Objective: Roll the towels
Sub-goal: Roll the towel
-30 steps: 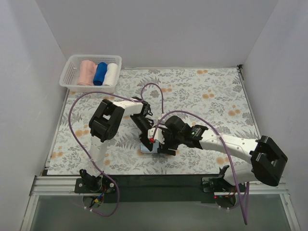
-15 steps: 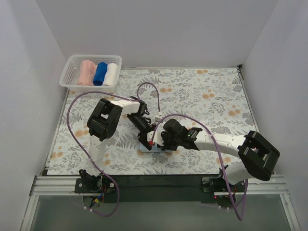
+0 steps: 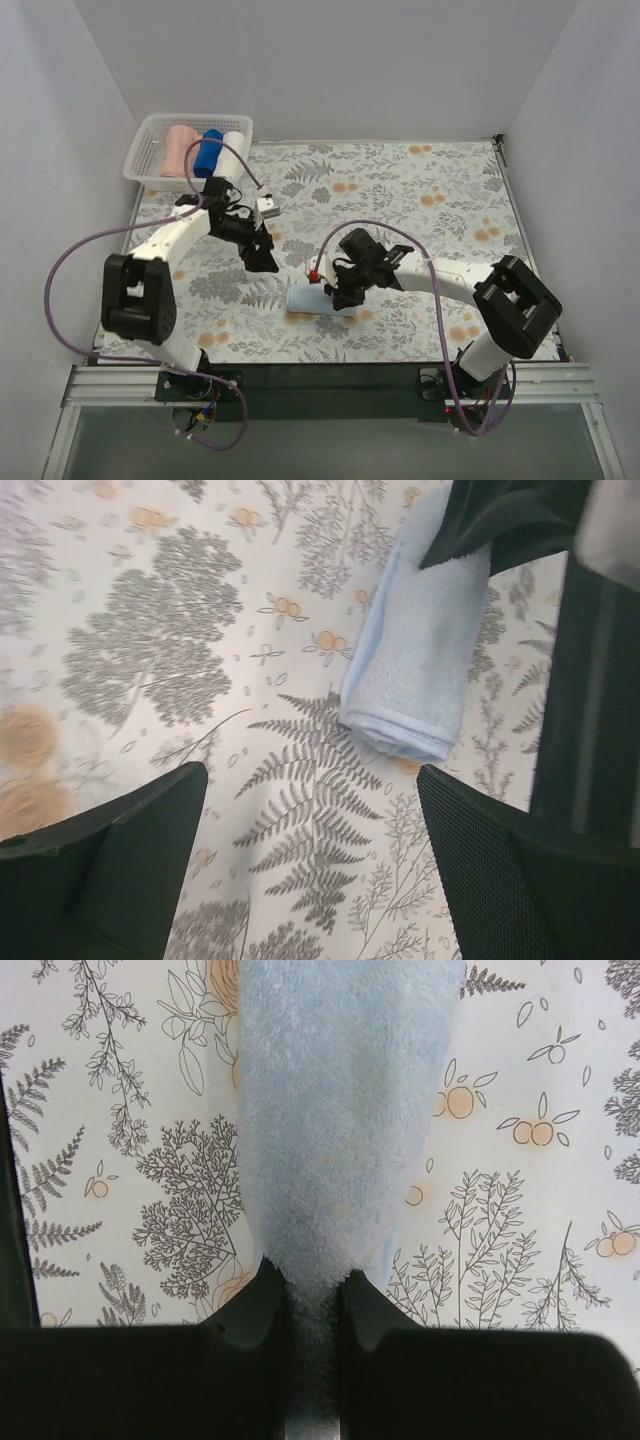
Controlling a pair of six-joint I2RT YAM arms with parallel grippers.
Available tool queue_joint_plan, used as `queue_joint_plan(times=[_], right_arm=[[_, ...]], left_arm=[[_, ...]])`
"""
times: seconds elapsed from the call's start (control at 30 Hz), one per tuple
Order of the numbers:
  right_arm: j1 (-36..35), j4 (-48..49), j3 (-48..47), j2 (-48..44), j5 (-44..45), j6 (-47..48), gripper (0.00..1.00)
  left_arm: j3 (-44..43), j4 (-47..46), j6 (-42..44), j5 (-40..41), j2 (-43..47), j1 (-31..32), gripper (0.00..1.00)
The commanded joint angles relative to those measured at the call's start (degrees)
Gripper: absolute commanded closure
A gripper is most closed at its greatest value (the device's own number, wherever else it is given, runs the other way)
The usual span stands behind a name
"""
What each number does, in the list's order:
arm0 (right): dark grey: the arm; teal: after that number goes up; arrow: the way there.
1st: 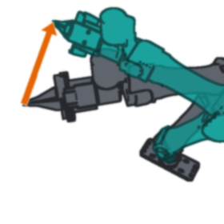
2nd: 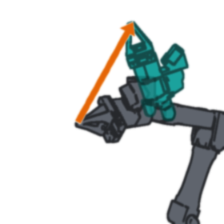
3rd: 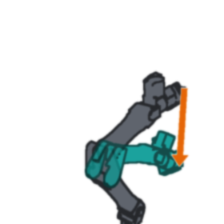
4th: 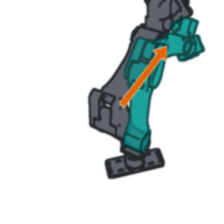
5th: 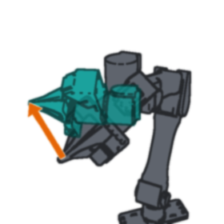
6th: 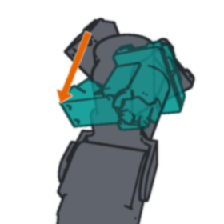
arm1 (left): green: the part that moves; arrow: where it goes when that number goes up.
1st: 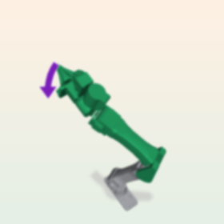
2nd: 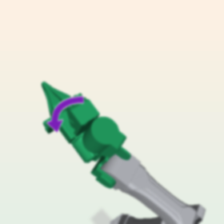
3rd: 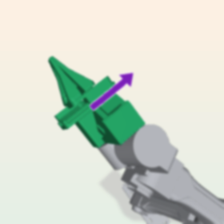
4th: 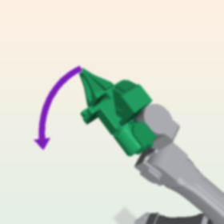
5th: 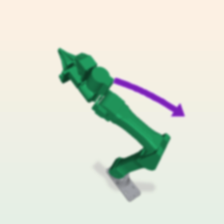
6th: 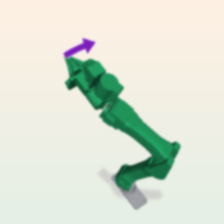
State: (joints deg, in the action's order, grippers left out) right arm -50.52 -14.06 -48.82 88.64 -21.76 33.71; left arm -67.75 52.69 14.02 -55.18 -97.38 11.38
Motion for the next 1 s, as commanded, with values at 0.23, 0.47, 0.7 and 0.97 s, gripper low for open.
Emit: queue_joint_plan(times=[0.23,0.47,0.7,0.97], right_arm=[[6.48,-14.23,-8.13,12.16,-15.68,-1.72,0.99],[9.3,-18.1,-12.7,18.93,-21.57,-1.37,0.99],[11.58,-20.82,-16.74,23.76,-25.78,-1.46,0.99],[13.96,-26.0,-21.84,32.01,-31.85,0.65,0.99]], left_arm=[[24.55,-12.43,7.76,17.37,35.31,7.41,0.15],[33.64,-24.98,7.95,29.68,45.71,23.67,0.1],[33.11,-34.47,7.6,34.51,37.54,35.19,0.09],[34.34,-42.57,7.42,39.0,29.54,39.25,0.14]])
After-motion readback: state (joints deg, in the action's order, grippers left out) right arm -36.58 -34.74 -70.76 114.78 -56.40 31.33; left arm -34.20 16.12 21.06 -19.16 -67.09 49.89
